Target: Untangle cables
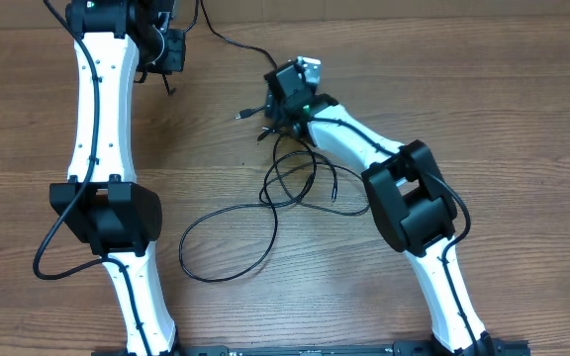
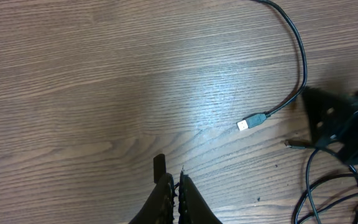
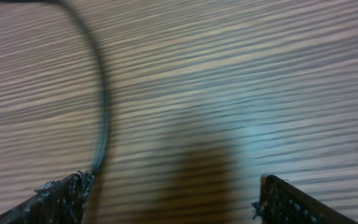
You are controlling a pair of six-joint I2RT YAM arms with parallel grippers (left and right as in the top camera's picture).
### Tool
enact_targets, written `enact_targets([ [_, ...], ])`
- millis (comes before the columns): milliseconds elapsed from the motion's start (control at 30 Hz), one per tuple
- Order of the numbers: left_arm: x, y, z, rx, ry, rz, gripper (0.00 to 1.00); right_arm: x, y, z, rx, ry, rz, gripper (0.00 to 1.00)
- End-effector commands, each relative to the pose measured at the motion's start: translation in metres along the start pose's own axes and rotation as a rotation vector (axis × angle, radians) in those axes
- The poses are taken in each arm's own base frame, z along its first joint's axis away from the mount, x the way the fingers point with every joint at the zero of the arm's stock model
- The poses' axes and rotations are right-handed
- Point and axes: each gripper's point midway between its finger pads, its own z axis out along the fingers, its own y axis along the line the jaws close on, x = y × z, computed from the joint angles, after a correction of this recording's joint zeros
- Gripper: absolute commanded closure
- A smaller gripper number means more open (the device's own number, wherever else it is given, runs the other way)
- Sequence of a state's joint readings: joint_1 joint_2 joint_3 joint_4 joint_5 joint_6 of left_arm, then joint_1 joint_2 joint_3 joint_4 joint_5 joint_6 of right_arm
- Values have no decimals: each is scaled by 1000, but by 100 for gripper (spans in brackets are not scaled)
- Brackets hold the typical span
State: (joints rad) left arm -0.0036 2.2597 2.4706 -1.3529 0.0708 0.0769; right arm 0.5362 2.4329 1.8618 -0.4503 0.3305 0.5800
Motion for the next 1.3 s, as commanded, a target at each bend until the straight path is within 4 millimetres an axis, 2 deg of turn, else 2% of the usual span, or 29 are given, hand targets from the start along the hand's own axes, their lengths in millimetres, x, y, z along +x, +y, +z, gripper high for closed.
enact_targets([
  [0,-1,4,0,4,-7,-10,96,24,-58,30,119,108,35,11],
  [100,-1,-3,0,31,-6,-6,96,21,-80,33,155,130,55,11],
  [133,-1,-8,0,53,-6,-4,96,20,-86,34,166,136,62,14],
  [300,-1,-27,0,93,-4,37,96,16,-103,36,193,148,81,46],
  [367,-1,-30,0,96,-4,62,96,15,-105,36,195,147,84,47],
  [567,0,-34,0,99,0,68,96,15,-105,36,195,147,84,78],
  [800,2,-34,0,100,7,68,96,15,-105,36,195,147,84,92],
  [933,2,-34,0,101,7,68,96,13,-101,35,176,150,88,89],
  [1100,1,-33,0,99,4,68,96,3,-75,27,59,173,110,44],
  [1133,1,-33,0,99,2,68,96,0,-67,24,26,178,114,37],
  [1267,-3,-32,1,90,-13,70,96,-8,-27,12,-116,196,110,21],
])
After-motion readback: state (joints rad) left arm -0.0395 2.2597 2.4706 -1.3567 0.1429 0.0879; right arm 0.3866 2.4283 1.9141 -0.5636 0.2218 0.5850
